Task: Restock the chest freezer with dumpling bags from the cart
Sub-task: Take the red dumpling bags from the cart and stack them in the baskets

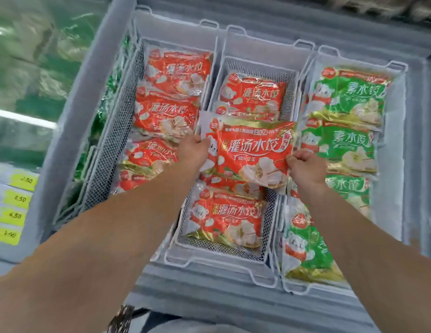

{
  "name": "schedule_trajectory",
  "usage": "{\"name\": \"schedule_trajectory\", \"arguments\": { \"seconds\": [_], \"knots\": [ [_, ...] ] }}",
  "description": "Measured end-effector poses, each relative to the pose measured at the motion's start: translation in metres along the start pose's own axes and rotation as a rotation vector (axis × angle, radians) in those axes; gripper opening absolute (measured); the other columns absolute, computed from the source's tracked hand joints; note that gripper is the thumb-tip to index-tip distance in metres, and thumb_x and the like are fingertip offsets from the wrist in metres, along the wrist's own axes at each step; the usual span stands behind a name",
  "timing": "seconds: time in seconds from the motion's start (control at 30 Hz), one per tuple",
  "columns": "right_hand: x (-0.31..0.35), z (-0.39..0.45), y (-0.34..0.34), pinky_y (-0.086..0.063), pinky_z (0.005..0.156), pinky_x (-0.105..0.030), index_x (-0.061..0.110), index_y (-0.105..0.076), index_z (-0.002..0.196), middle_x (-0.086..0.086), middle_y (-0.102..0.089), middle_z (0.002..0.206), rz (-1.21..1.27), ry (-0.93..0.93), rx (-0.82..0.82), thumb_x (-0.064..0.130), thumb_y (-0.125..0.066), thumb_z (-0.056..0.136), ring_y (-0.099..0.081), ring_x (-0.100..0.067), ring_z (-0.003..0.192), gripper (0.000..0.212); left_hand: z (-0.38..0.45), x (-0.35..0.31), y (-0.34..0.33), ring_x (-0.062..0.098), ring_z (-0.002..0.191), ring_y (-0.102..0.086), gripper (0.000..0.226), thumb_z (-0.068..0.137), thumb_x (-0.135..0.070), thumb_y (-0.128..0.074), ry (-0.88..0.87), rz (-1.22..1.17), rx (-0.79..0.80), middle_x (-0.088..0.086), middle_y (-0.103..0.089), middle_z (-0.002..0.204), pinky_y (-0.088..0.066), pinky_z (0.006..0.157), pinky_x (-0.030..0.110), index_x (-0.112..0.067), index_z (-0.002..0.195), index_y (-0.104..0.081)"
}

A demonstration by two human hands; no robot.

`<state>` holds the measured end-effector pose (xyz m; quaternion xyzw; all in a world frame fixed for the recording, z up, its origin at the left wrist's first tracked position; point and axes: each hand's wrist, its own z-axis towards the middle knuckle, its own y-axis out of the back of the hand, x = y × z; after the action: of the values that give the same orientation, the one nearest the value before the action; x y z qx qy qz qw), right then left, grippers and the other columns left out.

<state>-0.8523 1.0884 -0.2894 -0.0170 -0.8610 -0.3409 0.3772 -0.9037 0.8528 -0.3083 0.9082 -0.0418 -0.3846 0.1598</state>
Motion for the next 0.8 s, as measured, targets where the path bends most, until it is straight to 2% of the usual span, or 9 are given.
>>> {"name": "schedule_trajectory", "arguments": {
  "seconds": [0.1,0.23,0.33,0.4,0.47,0.53,0.6,0.67,0.8],
  "knots": [
    [-0.002,0.018,-0.021,-0.054,0.091,-0.039,0.013,-0.072,0.096,-0.007,-0.073,0.1,-0.08,-0.055,-0.024,0.021,-0.067,0.09,-0.067,-0.025,0.094,0.012,0.025,0.005,-0.01,0.024,0.068,-0.063,0.022,0.093,-0.023,-0.065,0.041,0.072,-0.005,0.006,-0.064,0.072,-0.054,0.068,0.032,-0.014,0.072,-0.063],
    [0.001,0.043,-0.037,-0.054,0.094,-0.046,0.021,-0.066,0.075,-0.006,-0.075,0.104,-0.184,-0.087,-0.037,0.025,-0.067,0.088,-0.068,-0.029,0.101,0.014,0.046,0.004,-0.024,0.023,0.079,-0.067,0.014,0.095,-0.026,-0.064,0.081,0.081,0.057,0.004,-0.07,0.085,-0.056,0.077,0.033,-0.015,0.091,-0.07],
    [0.006,0.057,-0.044,-0.055,0.09,-0.041,0.016,-0.073,0.09,-0.009,-0.075,0.104,-0.269,-0.065,-0.055,0.023,-0.062,0.091,-0.068,-0.029,0.099,0.013,0.059,-0.003,-0.033,0.024,0.095,-0.067,0.024,0.097,-0.028,-0.061,0.052,0.131,0.075,0.005,-0.071,0.108,-0.055,0.09,0.035,-0.011,0.109,-0.071],
    [0.007,0.066,-0.048,-0.054,0.088,-0.036,0.014,-0.075,0.102,-0.008,-0.074,0.104,-0.291,-0.041,-0.057,0.021,-0.06,0.092,-0.068,-0.029,0.099,0.02,0.069,-0.005,-0.038,0.01,0.07,-0.057,0.025,0.098,-0.025,-0.058,0.025,0.187,0.08,-0.003,-0.062,0.077,-0.048,0.069,0.026,-0.021,0.074,-0.062],
    [0.009,0.072,-0.052,-0.052,0.087,-0.033,0.014,-0.074,0.108,-0.008,-0.073,0.109,-0.316,-0.026,-0.043,0.022,-0.058,0.094,-0.067,-0.028,0.102,0.023,0.077,-0.004,-0.041,0.007,0.058,-0.041,0.039,0.099,-0.023,-0.055,0.005,0.246,0.074,-0.007,-0.043,0.063,-0.035,0.056,0.023,-0.024,0.061,-0.042],
    [0.009,0.074,-0.055,-0.045,0.084,-0.029,0.01,-0.067,0.117,-0.008,-0.069,0.116,-0.355,0.002,-0.008,0.024,-0.059,0.095,-0.063,-0.028,0.107,0.027,0.079,-0.005,-0.043,0.017,0.069,-0.053,0.023,0.097,-0.021,-0.054,-0.074,0.347,0.077,0.002,-0.057,0.075,-0.04,0.063,0.027,-0.014,0.076,-0.058],
    [0.007,0.073,-0.058,-0.039,0.081,-0.027,0.008,-0.059,0.123,-0.01,-0.064,0.12,-0.392,0.088,0.034,0.028,-0.063,0.094,-0.061,-0.029,0.108,0.036,0.079,-0.002,-0.045,0.027,0.11,-0.06,0.032,0.096,-0.021,-0.056,-0.194,0.505,0.104,0.012,-0.065,0.119,-0.047,0.092,0.033,-0.006,0.123,-0.06],
    [-0.001,0.074,-0.063,-0.041,0.082,-0.026,0.011,-0.057,0.125,-0.01,-0.064,0.122,-0.437,0.187,0.112,0.028,-0.064,0.091,-0.063,-0.028,0.107,0.039,0.077,0.005,-0.048,0.03,0.136,-0.043,0.058,0.094,-0.02,-0.06,-0.323,0.661,0.148,0.014,-0.045,0.149,-0.034,0.111,0.035,-0.005,0.146,-0.04],
    [-0.023,0.081,-0.079,-0.04,0.109,-0.039,0.017,-0.044,0.144,-0.01,-0.045,0.147,-0.653,0.284,0.397,0.03,-0.069,0.086,-0.046,-0.03,0.134,0.065,0.08,0.033,-0.059,0.036,0.152,-0.006,0.079,0.092,-0.032,-0.064,-0.559,1.073,0.248,0.013,-0.01,0.165,-0.013,0.124,0.045,-0.017,0.156,-0.021]
  ]
}}
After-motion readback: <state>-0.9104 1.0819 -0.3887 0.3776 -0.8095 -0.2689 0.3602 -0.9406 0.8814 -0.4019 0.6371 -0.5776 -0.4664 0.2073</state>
